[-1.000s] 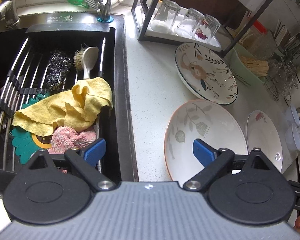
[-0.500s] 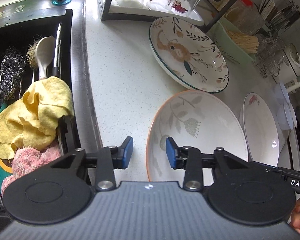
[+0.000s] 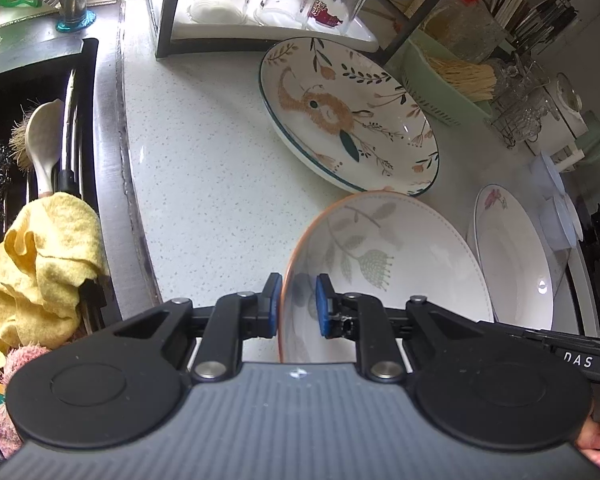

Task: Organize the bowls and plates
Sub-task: 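Close both tools on the bowl rim and lift the bowl, then carry the bowl over the pink-rose plate and lower it inside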

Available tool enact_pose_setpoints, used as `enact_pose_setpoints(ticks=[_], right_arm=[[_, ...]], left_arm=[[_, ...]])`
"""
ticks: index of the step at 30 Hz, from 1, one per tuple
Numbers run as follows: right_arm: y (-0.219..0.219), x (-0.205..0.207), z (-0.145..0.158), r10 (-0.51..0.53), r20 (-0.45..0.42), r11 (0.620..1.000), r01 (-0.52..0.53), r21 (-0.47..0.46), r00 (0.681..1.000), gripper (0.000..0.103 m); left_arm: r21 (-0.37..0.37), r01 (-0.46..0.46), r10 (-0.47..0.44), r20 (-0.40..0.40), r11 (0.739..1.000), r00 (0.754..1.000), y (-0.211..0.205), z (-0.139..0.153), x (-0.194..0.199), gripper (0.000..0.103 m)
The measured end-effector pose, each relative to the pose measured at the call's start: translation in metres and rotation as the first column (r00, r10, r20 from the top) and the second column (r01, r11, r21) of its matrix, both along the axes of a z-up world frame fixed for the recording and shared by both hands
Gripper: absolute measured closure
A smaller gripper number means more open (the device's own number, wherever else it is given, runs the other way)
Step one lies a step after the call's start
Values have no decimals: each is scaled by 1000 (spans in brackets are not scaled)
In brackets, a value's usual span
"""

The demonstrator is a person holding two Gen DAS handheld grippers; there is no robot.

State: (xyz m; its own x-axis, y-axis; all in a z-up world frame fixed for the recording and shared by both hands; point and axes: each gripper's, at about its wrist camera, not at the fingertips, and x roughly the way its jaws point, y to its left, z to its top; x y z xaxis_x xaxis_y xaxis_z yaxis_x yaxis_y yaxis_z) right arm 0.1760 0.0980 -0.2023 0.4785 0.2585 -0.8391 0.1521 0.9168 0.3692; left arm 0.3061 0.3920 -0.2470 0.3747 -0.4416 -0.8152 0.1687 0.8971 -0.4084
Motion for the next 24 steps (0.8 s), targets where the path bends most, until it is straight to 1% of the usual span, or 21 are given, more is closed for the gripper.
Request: enact_pose_setpoints(ticks=[4,7,10,12,14,15,19,24], right_arm=[[-2,2,0,-2,-18,999,2,33,1000,92],[-9,-1,2,-27,-11,995,28,98,1000,92],[-9,-3,10,-23,-1,994,23,102,1000,92],[-10,-3,14,-26,4,993,25,116,1000,92],[-12,-3,18,-31,15,993,29,113,999,92],[-14,-4,20,-35,23,992,33,118,999,92],[-25,-7,32,-58,58,987,48,156,997,92],[-37,-6,45,-60,100,987,44,152,993,92]], left_arm=[[-16,13,-14,-16,1000,1000,4,-1,1,82],[-16,12,-13,-25,1000,1000,5,-1,-1,82],[-39,7,-9,-52,999,999,8,0,-2,82],[-72,2,-8,-76,997,997,10,0,-2,82],[-136,-21,7,-105,990,994,16,1,-2,82],[-153,-28,11,-114,988,993,17,2,-1,82],[-185,-32,11,-110,982,994,15,15,-3,82],[-189,-20,5,-82,982,997,-1,34,-2,81]])
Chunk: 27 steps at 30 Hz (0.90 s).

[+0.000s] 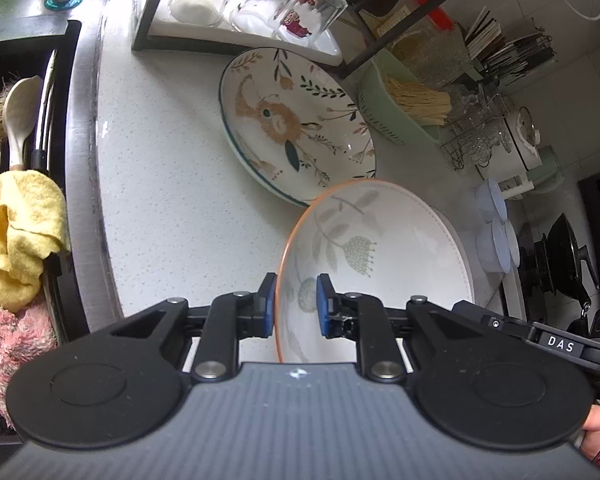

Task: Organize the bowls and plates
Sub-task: 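Carry the bowl over the pink-rose plate and lower it inside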

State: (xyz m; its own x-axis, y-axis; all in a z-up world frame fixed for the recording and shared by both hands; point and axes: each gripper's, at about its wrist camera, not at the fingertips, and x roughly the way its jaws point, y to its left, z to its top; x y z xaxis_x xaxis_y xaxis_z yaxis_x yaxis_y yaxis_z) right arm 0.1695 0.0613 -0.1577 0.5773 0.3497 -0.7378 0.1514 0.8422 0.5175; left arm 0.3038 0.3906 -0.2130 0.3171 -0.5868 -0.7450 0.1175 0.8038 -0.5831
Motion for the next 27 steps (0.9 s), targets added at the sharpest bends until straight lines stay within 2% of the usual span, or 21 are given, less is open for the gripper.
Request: enact_pose_setpoints(ticks=[4,13,17,27], right_arm=[[-14,2,2,-20,5,1000,21,-14,1000,92],[-77,4,3,-78,41,997,78,1,996,92],[-108,7,-4,-101,39,995,101,11,994,92],[-148,16,-22,-37,35,999,37,0,999,92]], left_arm=[[26,23,-23,3,999,1000,-22,4,6,81],[43,51,-51,-18,998,999,-91,7,15,81],[59,45,-41,-65,997,997,-122,-4,21,81],[194,67,-55,-68,979,996,-171,1,21,81]])
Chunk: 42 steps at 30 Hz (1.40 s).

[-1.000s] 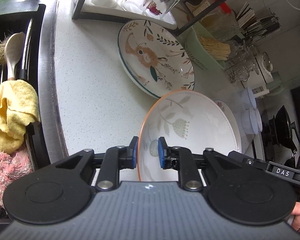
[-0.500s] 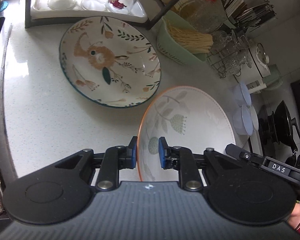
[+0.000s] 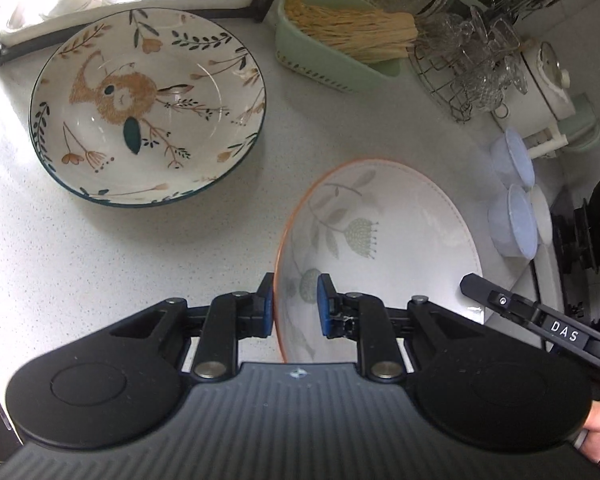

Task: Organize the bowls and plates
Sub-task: 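Carry the bowl over the pink-rose plate and lower it inside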

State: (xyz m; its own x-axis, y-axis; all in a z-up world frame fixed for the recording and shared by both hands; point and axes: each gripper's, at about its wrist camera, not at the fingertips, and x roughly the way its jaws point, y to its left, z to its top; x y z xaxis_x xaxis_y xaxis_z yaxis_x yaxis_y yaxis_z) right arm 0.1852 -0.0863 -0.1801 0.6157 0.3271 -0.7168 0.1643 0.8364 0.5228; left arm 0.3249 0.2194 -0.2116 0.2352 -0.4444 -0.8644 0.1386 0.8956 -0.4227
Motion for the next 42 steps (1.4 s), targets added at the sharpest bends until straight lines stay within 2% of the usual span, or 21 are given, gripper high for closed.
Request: enact_pose_setpoints(ticks=[4,8,12,16,36,42], right_arm=[[-8,1,-10,6,-6,1000,-5,22,1000,92],[-8,0,-11,32,14,999,-32,4,999,92],[-13,-1,-14,37,18,999,-37,16,999,92],[-14,4,-17,41,12,998,-42,40,999,92],[-13,19,-29,120,-22,993,-120,19,992,92],[-13,21,-31,145,-12,989,-145,1,989,92]], left_arm=[[30,8,-8,-1,1000,1000,-11,4,2,81],[111,50,-52,18,993,998,-26,11,0,81],[137,69,-72,18,988,997,-31,14,-1,81],[198,62,-68,25,978,997,-38,17,-3,80],[309,52,-60,17,950,998,-58,13,-7,78],[361,45,-54,15,931,998,-69,13,-9,72]])
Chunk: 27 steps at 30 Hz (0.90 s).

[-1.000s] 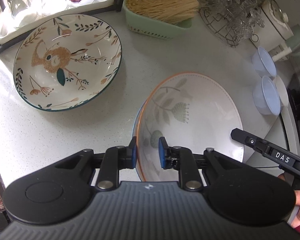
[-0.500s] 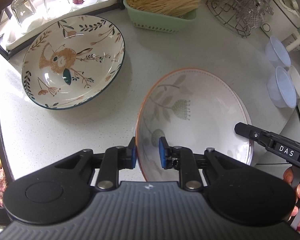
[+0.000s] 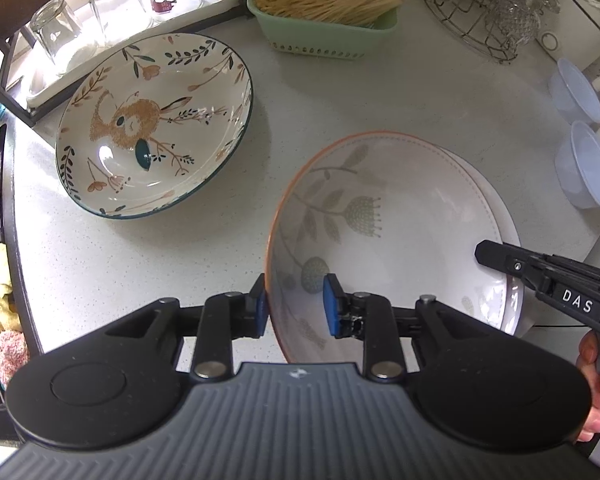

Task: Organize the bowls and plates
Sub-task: 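Carry the bowl over the pink-rose plate and lower it inside, then open the left tool off the bowl rim and lift both tools away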

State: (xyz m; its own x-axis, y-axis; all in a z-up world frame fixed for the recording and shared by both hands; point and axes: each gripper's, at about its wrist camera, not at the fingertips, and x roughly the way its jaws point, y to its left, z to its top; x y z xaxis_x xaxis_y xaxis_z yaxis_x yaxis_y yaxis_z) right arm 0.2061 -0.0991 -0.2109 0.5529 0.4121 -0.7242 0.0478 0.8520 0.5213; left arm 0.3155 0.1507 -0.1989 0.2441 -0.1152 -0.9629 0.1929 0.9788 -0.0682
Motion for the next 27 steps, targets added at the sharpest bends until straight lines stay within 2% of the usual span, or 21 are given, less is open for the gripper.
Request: enact_pose_setpoints(ticks=[4,8,11,20,27], right_arm=[[2,-2,3,13,17,1000,-13,-13,1000,93],[3,-2,9,11,48,998,-8,-60,999,93],[-1,-1,7,-3,41,999,4,-43,999,93],[9,-4,8,31,68,993,-23,-116,997,93],[11,-3,12,27,62,990,-18,-137,998,93]], left_arm=[[97,-5,4,11,995,1000,-9,-5,0,71],[53,-37,38,-12,998,999,-4,-8,0,71],[53,-41,41,0,998,999,-5,-7,-2,71],[-31,-116,117,33,993,993,7,-5,-11,71],[-103,-167,174,63,981,983,19,-2,-22,71]])
